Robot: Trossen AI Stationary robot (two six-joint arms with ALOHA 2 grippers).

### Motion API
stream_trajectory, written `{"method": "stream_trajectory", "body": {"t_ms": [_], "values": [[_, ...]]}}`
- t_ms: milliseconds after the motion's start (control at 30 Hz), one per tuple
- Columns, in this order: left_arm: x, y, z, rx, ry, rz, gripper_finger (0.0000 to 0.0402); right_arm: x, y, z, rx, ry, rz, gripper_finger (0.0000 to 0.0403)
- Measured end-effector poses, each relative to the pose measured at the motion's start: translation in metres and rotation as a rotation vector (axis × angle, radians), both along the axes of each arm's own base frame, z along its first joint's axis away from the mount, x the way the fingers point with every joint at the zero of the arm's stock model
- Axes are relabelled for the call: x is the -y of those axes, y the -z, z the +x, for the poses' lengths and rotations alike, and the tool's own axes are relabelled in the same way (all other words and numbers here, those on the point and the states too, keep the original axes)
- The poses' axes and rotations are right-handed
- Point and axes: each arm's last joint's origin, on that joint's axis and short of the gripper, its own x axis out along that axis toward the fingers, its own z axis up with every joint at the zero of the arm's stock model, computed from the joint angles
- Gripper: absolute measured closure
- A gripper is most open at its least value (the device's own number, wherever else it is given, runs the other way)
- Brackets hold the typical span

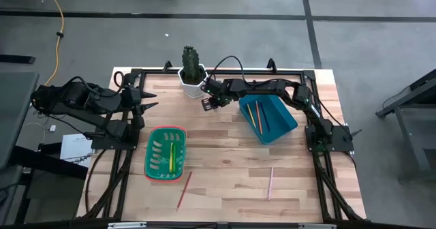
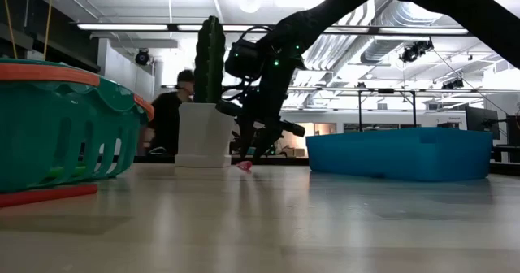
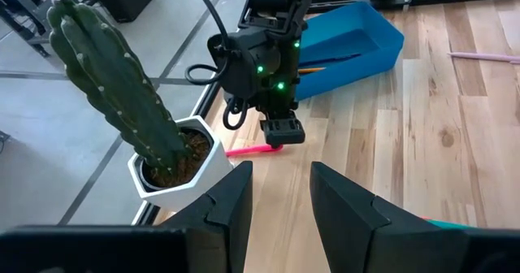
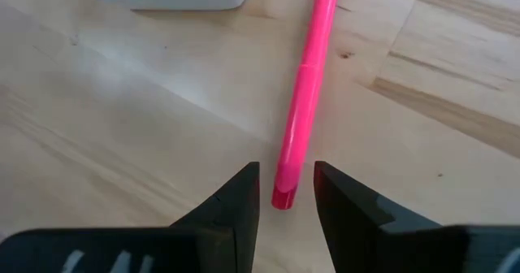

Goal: Sort pens & pencils
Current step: Put the light pink pen into the green basket

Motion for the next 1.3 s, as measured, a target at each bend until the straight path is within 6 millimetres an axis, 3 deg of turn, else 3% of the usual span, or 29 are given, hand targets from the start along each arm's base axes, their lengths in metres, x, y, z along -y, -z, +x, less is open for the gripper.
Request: {"method": "stream_trajectory", "body": {"t_ms": [1300], "values": [[0.0001,0.0001,0.0,-0.001,0.004,-0.002,0.0289,0.004,0.0076,0.0036,0.025,0.012,0.006,0.0293]]}}
